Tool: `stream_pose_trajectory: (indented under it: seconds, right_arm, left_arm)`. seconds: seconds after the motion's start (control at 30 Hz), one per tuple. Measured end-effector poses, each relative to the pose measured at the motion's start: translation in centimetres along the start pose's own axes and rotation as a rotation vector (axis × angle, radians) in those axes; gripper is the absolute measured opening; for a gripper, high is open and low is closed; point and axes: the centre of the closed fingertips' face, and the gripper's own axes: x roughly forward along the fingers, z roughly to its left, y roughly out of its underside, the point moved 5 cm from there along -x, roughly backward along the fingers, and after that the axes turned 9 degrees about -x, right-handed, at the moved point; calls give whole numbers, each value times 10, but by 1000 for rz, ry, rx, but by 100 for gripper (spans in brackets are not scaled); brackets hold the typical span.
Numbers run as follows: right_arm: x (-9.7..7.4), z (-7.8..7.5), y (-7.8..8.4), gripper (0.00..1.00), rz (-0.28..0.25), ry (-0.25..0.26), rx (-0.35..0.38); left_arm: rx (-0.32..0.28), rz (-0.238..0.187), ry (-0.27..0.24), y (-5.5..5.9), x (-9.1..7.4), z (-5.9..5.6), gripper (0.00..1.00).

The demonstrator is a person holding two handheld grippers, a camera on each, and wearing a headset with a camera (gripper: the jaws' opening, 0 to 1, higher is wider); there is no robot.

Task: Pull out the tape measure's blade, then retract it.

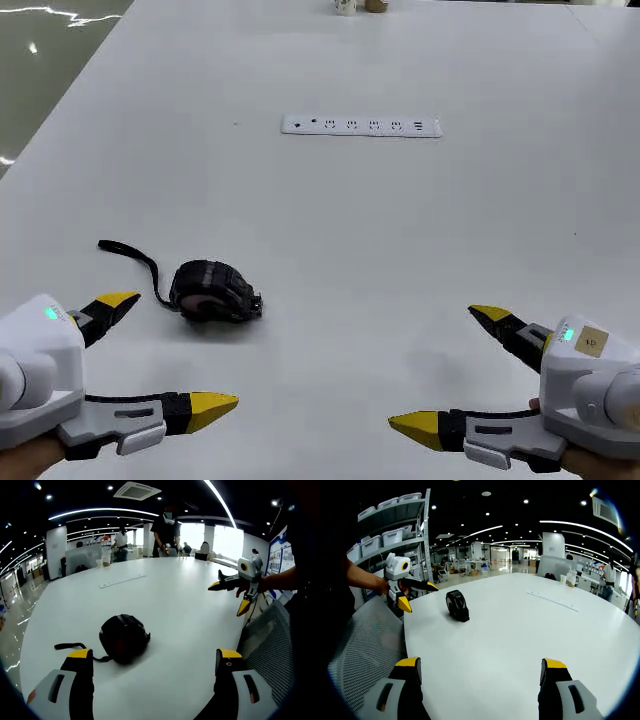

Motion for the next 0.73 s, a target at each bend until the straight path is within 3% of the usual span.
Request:
stream_pose_trajectory:
  seconds: [0.23, 0.73]
  right_arm:
    - [-2, -1, 1, 99, 4, 5, 3]
    - [-4, -1, 1, 99, 1, 12, 6]
  left_arm:
    - [-12, 6, 24, 0, 1, -4, 99]
    - [-13, -3, 16, -3, 0, -3, 99]
